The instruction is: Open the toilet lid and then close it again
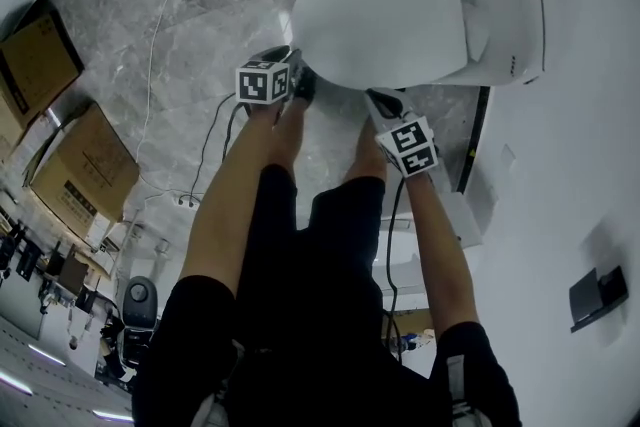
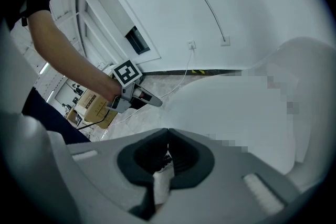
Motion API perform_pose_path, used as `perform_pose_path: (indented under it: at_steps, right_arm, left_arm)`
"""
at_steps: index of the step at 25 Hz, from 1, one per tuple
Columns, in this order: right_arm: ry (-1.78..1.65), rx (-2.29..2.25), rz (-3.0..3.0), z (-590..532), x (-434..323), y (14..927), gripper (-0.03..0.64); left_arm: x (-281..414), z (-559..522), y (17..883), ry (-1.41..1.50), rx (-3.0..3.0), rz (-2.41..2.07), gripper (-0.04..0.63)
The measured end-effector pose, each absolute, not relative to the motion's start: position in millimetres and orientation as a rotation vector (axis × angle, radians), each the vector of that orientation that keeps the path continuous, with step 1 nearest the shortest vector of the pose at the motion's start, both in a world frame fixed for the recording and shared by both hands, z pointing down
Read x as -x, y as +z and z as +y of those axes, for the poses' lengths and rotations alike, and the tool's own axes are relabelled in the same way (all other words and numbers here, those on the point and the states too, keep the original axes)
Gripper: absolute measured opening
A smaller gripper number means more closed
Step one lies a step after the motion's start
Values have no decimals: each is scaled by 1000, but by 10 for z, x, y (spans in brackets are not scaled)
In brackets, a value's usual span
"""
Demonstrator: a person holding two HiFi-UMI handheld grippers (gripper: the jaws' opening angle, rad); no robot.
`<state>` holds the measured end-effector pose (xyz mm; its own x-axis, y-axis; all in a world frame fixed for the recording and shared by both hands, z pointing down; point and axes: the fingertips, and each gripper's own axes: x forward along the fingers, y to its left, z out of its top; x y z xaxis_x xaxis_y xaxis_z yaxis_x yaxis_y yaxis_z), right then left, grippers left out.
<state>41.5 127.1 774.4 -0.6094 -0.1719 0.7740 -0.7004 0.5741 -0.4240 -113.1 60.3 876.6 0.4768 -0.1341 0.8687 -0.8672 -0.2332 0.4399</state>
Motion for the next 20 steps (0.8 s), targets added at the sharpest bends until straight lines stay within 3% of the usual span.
perform_pose_path:
  at_steps: [7,20]
  right_arm:
    - [911,-704,-2125,1181,-439,7326,3]
    - [811,-829,-2111,1196,-315,6233,3]
  left_arm:
    - [1003,539,8060,797,-1873,-782,12]
    - [638,657,6259,785,-2301,-486,11]
